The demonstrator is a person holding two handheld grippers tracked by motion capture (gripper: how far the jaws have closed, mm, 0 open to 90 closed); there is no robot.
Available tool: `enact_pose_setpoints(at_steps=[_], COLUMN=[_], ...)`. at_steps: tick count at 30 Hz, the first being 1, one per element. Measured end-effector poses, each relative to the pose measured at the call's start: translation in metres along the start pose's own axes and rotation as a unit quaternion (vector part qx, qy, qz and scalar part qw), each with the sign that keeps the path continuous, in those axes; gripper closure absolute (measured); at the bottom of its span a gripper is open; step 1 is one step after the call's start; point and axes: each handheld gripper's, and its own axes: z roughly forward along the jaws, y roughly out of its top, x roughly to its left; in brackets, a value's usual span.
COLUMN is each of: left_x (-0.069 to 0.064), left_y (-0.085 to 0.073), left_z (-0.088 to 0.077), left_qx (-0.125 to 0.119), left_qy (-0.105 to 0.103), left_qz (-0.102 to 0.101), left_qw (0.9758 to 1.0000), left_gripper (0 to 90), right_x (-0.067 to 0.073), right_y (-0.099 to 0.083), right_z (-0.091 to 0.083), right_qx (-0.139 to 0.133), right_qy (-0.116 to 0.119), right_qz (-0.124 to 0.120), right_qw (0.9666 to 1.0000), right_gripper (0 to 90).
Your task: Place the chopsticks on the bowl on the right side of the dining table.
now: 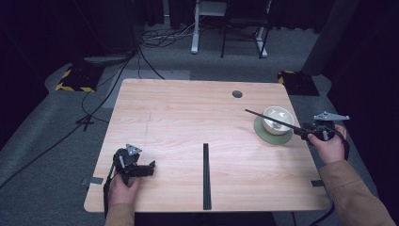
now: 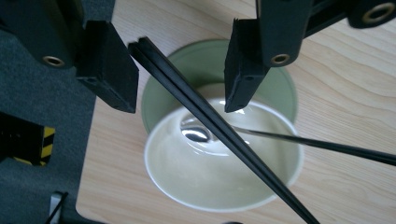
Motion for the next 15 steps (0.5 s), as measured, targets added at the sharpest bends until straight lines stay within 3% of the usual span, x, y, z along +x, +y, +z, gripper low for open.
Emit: enact_pose_setpoints(at_steps=[15], left_x=[0.000], left_y=[0.000], left_z=[0.000], left_qx=[0.000], left_qy=[0.003], left_qz=[0.001], left_qw=[1.0000], left_gripper=[0.5], right_x=[-0.027], right_y=[0.001], right_z=[0.016], right_qx=[0.017], right_qy=[-0.051], right_qz=[0.037], right_qw=[0.9979], right_gripper=[44.7])
